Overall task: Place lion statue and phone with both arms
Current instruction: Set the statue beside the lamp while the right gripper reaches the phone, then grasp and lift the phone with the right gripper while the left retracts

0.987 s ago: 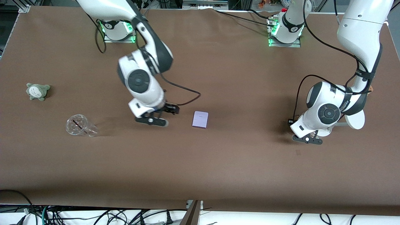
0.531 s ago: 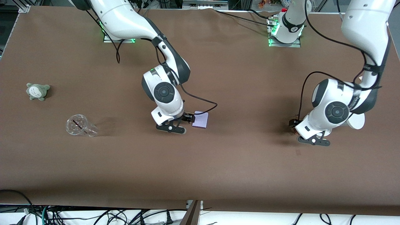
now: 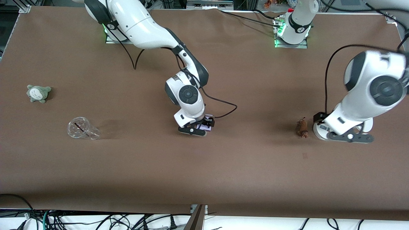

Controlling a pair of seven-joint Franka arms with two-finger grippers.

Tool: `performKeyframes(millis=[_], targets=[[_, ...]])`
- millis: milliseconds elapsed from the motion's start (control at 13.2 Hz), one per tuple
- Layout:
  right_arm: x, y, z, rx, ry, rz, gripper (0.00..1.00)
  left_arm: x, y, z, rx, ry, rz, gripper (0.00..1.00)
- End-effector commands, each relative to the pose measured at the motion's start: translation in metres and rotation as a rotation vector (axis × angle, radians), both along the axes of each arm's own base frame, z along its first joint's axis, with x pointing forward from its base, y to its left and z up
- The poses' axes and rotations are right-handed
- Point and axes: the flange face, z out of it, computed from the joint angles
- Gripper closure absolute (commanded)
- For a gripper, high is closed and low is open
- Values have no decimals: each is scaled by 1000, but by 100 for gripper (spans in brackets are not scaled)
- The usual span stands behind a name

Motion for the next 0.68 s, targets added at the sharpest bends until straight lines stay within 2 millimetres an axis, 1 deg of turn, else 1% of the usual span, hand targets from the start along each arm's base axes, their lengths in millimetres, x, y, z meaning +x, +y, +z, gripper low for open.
performKeyframes(millis=[0, 76, 152, 228, 304, 379, 455, 531, 607], targets=[[4, 10, -8, -3, -40, 14, 0, 3, 10, 64, -76, -20, 35, 0], [2, 12, -11, -14, -59, 39, 0, 3, 12, 87, -91, -42, 44, 0], [-1, 15, -17, -20, -64, 57, 0, 1, 18, 104, -101, -57, 55, 0], [-6, 20, -20, -18, -68, 69, 0, -1, 21, 112, -103, -55, 61, 0], [-7, 21, -23, -19, -68, 70, 2, -3, 20, 113, -101, -43, 61, 0], [-6, 21, -21, -21, -73, 79, 13, -4, 19, 112, -98, -30, 60, 0], [-5, 19, -20, -19, -67, 92, 85, -9, 19, 118, -93, -30, 60, 0], [-4, 19, -13, -11, -65, 83, 100, -11, 19, 123, -84, -34, 62, 0], [-2, 18, -6, -15, -62, 82, 100, -13, 20, 126, -85, -35, 62, 0]])
